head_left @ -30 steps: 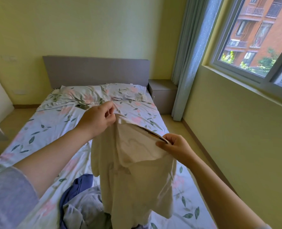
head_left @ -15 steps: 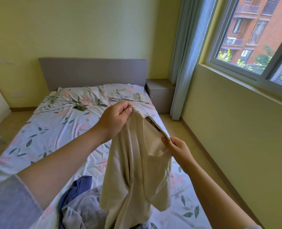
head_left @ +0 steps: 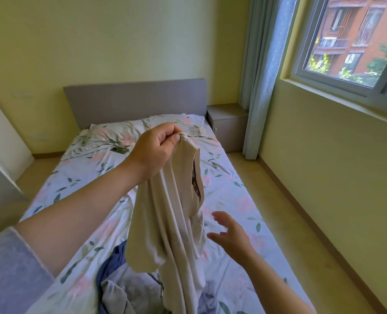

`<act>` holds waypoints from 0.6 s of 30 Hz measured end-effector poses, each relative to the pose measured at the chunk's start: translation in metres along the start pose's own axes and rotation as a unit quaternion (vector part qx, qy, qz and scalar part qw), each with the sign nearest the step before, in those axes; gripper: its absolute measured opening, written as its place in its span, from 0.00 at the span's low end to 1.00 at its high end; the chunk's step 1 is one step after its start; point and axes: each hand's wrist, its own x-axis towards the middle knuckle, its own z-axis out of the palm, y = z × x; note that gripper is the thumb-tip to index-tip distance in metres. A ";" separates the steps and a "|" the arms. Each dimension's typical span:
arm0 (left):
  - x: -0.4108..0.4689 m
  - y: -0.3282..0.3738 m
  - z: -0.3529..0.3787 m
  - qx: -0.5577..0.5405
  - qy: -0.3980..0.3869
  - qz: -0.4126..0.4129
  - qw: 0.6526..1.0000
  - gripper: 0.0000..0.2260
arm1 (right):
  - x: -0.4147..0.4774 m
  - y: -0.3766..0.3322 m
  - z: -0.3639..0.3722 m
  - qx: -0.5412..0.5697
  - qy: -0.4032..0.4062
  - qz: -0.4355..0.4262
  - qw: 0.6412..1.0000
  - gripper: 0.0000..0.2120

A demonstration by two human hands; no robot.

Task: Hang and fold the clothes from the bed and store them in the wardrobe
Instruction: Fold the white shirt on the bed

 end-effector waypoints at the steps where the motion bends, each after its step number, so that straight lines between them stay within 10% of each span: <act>1: 0.000 0.001 -0.003 0.004 0.002 0.003 1.000 0.08 | 0.001 0.000 0.003 -0.018 0.007 -0.008 1.000 0.26; 13: -0.006 -0.001 -0.020 0.025 0.030 0.009 0.999 0.08 | 0.014 -0.008 0.018 -0.096 -0.013 -0.058 0.994 0.04; 18: -0.020 -0.034 -0.028 0.066 0.073 -0.040 0.994 0.08 | 0.008 0.011 -0.034 -0.039 0.110 -0.063 0.991 0.19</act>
